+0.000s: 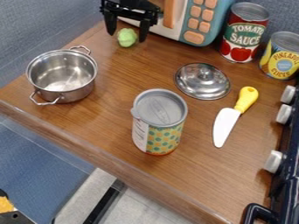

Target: Put the green object in a silver pot

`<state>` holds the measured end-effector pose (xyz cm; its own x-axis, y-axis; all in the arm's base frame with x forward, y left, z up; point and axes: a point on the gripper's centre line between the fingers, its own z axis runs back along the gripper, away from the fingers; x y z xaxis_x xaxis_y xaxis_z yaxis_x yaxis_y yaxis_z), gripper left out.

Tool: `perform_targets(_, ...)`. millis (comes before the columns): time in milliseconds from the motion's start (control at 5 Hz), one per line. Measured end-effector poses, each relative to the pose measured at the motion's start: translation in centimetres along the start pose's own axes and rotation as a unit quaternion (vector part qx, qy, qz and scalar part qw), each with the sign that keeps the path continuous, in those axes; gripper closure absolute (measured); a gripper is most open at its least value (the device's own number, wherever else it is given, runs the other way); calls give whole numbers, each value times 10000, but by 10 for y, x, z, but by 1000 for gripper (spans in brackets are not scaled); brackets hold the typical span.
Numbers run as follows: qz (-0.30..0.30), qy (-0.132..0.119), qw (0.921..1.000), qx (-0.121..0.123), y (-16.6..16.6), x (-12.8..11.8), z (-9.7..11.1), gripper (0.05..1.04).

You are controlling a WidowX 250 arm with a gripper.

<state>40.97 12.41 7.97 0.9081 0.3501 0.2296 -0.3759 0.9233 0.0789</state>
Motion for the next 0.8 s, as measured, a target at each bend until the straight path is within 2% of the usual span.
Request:
perform_targets(200,-54,69,10000,29,3,-2,-5,138)
perform_targets(400,-33,-11,10000,42,4,1,-6,399)
perform_targets(600,18,-28,10000,-33,2,1,-7,567)
perform_targets(800,53,25,9998,-170,-3,0,-7,568)
